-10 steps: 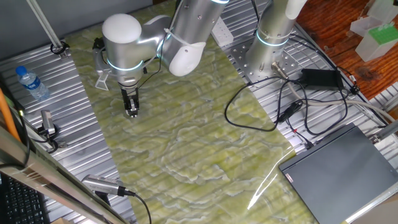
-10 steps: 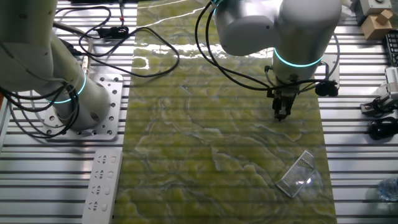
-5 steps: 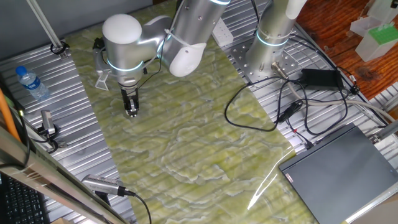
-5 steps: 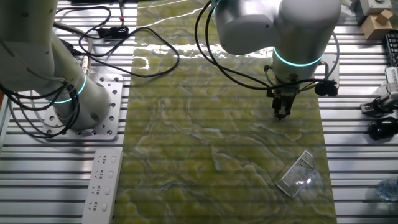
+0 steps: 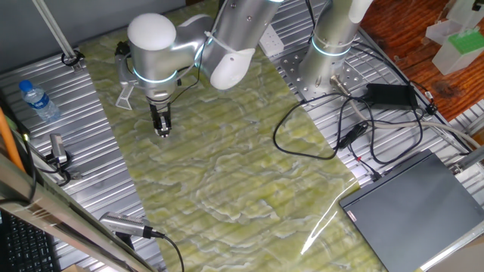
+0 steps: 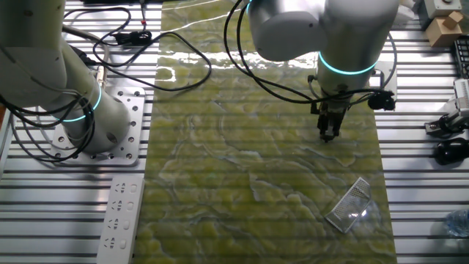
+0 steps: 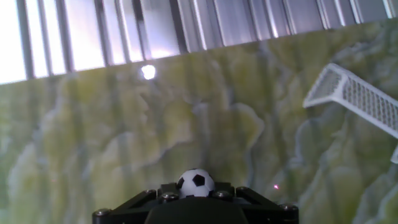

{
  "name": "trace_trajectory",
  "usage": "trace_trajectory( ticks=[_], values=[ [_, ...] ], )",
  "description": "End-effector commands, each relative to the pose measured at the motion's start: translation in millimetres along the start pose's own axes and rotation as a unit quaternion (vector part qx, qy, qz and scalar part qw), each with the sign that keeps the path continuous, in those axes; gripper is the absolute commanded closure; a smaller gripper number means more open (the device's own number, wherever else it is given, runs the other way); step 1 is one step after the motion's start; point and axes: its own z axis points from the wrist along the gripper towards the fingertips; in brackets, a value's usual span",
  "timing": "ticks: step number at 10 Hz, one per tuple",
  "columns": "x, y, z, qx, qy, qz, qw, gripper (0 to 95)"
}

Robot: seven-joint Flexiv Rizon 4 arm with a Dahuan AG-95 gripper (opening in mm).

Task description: Push the soccer ball into the goal

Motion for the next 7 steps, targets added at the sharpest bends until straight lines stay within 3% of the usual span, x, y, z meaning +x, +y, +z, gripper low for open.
trace_trajectory(
  ticks=[1,6,7],
  values=[
    [3.5,-5.3,-1.5,-0.002,0.001,-0.006,1.0000,95.0],
    [8.5,-31.5,-6.3,-0.001,-0.002,-0.030,0.9995,95.0],
    [8.4,-35.2,-6.9,-0.001,-0.002,-0.034,0.9994,76.0]
  ],
)
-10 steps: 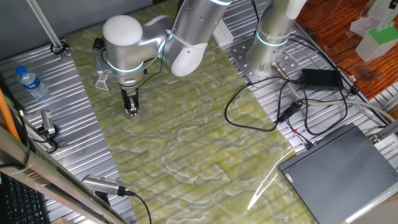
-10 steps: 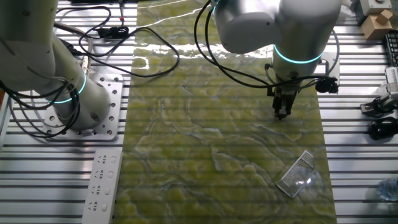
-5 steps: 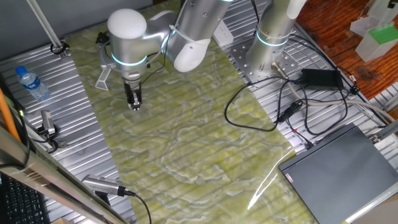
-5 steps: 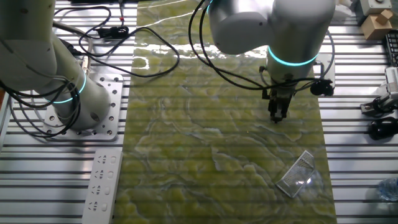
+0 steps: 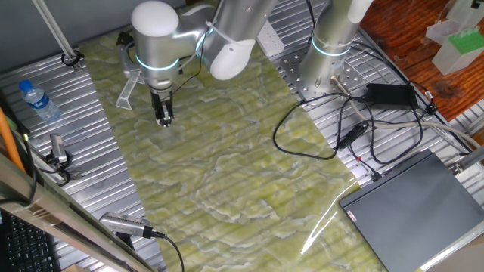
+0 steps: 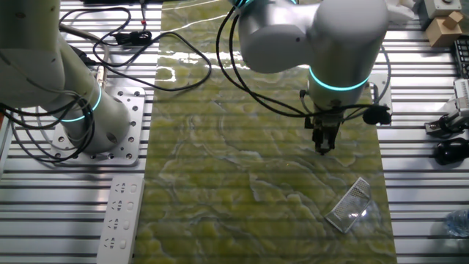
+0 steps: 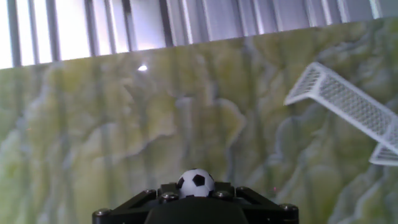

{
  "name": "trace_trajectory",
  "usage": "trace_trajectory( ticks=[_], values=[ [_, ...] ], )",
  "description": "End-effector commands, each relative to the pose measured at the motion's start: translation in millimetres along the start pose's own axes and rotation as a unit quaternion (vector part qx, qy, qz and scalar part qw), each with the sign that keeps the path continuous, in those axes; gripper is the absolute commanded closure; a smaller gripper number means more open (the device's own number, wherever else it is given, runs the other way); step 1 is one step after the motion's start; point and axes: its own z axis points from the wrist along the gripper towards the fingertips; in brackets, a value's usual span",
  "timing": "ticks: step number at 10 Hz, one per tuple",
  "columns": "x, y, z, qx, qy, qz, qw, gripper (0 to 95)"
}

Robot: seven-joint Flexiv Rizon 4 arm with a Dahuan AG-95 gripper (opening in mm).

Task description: Push the soccer ball into the goal

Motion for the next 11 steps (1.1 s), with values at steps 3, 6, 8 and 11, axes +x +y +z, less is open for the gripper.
trace_trajectory(
  ticks=[3,6,8,11],
  values=[
    [1.6,-17.7,-4.5,0.008,0.000,-0.016,0.9998,76.0],
    [3.4,-29.2,-6.0,0.014,0.000,-0.023,0.9996,76.0],
    [4.6,-33.9,-5.2,0.025,-0.002,-0.027,0.9993,76.0],
    [7.2,-41.4,-2.5,0.038,-0.009,-0.040,0.9984,76.0]
  ],
)
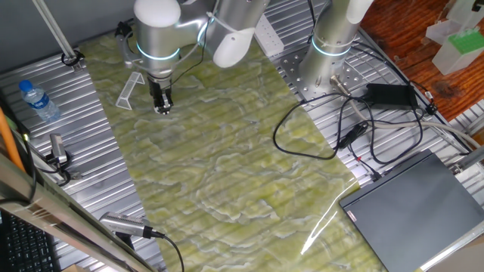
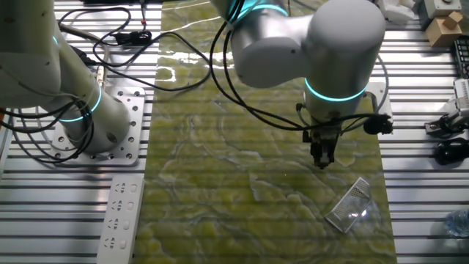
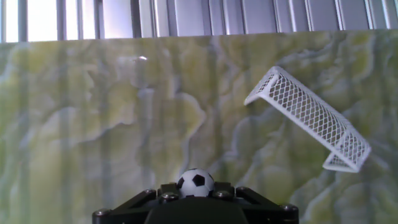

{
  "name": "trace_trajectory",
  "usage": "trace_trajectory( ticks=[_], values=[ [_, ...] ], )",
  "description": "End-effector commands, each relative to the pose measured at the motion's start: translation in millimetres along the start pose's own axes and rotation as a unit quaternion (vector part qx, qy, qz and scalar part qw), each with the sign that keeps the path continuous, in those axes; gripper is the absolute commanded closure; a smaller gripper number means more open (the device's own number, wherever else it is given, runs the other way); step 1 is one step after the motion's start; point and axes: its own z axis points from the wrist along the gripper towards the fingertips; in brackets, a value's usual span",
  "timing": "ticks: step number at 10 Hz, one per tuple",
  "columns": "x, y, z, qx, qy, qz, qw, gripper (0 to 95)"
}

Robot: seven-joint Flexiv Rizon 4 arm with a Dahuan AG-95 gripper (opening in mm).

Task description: Push the soccer ball into the goal

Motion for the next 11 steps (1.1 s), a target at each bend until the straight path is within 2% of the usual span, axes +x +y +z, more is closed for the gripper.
trace_trajectory(
  ticks=[1,3,5,7,11],
  values=[
    [2.4,-7.3,0.2,0.011,-0.007,-0.010,0.9999,76.0],
    [3.5,-14.4,-2.0,0.018,-0.021,-0.012,0.9995,76.0],
    [3.7,-19.9,-1.8,0.024,-0.024,-0.015,0.9993,76.0],
    [1.2,-30.2,2.7,0.037,-0.032,-0.043,0.9978,76.0],
    [-1.3,-43.6,4.7,0.042,-0.037,-0.063,0.9964,76.0]
  ],
)
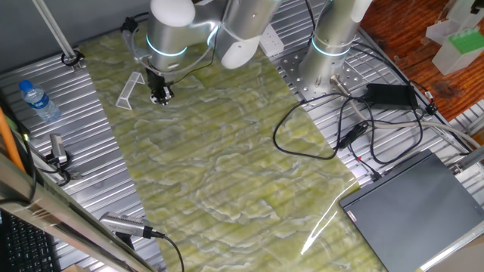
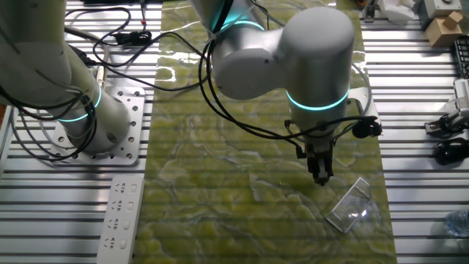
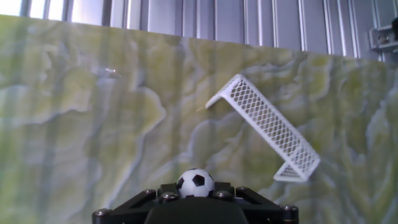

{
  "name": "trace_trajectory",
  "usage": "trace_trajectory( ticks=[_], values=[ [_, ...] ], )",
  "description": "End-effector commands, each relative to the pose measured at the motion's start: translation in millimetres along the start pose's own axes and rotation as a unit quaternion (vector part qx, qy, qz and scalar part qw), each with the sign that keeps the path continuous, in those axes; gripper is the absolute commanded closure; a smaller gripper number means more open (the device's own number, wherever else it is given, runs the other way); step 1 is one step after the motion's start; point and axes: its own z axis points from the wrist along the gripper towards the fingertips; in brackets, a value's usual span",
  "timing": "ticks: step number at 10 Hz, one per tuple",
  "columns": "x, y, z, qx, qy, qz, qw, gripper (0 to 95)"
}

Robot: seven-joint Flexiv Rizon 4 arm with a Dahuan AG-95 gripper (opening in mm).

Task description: Push the soccer ball into the goal

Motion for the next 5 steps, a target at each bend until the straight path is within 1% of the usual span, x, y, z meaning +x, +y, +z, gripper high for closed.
trace_trajectory(
  ticks=[1,5],
  values=[
    [-2.5,-3.4,-0.2,0.001,-0.001,-0.006,1.0000,76.0],
    [-5.8,-12.9,0.8,0.004,-0.006,-0.016,0.9998,76.0]
  ],
)
